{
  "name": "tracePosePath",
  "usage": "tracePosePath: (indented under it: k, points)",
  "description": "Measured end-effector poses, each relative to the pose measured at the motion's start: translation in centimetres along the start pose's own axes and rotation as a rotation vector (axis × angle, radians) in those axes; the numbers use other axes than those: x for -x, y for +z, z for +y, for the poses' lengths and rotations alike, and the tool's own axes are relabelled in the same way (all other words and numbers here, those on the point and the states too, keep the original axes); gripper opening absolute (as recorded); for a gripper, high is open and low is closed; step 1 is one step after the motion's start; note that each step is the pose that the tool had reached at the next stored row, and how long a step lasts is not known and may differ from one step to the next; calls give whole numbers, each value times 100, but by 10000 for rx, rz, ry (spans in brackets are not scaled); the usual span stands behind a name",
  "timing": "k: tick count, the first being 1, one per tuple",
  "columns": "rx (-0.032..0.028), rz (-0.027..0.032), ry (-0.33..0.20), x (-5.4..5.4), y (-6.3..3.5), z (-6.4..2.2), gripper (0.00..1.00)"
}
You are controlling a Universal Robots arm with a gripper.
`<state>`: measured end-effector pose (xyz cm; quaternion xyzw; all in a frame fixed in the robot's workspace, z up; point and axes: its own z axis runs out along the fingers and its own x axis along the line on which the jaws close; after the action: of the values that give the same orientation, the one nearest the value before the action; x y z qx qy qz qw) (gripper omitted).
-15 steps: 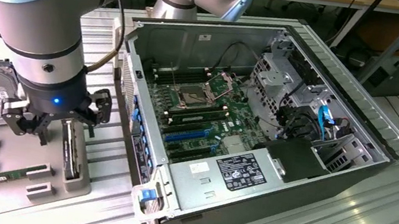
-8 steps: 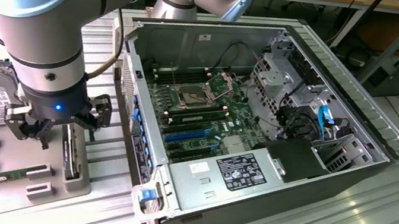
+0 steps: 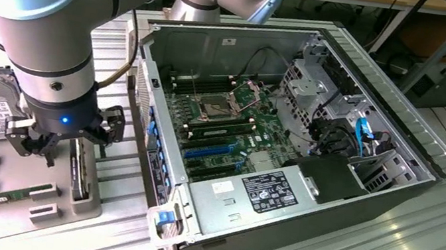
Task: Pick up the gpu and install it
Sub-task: 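Pick up the gpu and move the gpu toward the slot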
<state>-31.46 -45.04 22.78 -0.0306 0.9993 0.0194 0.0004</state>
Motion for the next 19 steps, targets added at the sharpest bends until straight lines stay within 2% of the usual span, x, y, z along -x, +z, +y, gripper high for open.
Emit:
tracePosePath:
  k: [6, 8, 9, 10, 13, 14, 15, 16, 19]
  points:
    - [0, 0, 0, 0, 0, 0, 77]
    - [0, 0, 0, 0, 0, 0, 64]
    - [0, 0, 0, 0, 0, 0, 64]
    - [0, 0, 0, 0, 0, 0, 57]
    - [0, 1, 0, 0, 0, 0, 57]
    - [0, 0, 1, 0, 0, 0, 49]
    - [1, 0, 0, 1, 0, 0, 49]
    - [1, -1, 2, 1, 0, 0, 42]
    - [0, -1, 29, 1, 0, 0, 42]
